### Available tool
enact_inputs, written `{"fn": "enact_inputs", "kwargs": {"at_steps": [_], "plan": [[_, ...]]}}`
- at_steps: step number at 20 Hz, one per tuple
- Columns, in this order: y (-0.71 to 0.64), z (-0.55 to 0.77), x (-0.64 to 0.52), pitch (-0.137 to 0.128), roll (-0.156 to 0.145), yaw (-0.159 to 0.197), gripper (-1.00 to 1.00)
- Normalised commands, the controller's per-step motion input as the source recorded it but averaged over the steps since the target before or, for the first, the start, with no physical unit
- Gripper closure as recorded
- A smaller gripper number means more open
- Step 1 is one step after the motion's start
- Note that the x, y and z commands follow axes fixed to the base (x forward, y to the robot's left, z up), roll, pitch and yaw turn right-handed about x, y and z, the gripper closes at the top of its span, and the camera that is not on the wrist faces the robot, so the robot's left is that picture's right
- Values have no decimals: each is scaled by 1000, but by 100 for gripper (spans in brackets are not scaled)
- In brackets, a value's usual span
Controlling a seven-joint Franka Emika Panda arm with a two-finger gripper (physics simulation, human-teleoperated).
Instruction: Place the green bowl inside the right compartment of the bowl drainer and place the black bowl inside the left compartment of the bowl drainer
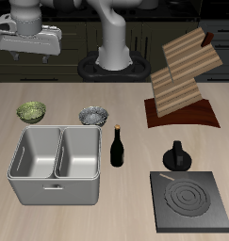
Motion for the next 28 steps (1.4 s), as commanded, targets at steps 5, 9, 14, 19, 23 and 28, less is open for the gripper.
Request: {"fn": "enact_inputs", "kwargs": {"at_steps": [5, 9, 14, 19, 23, 28], "plan": [[-17, -90, 25, -6, -11, 9, -100], [28, -246, 124, -13, -28, 30, -100], [71, -444, 78, 51, 10, 0, -100], [64, -582, 110, 71, 14, -15, -100], [86, -439, -3, 11, -4, -2, -100], [35, -460, 9, 41, 2, -40, -100]]}}
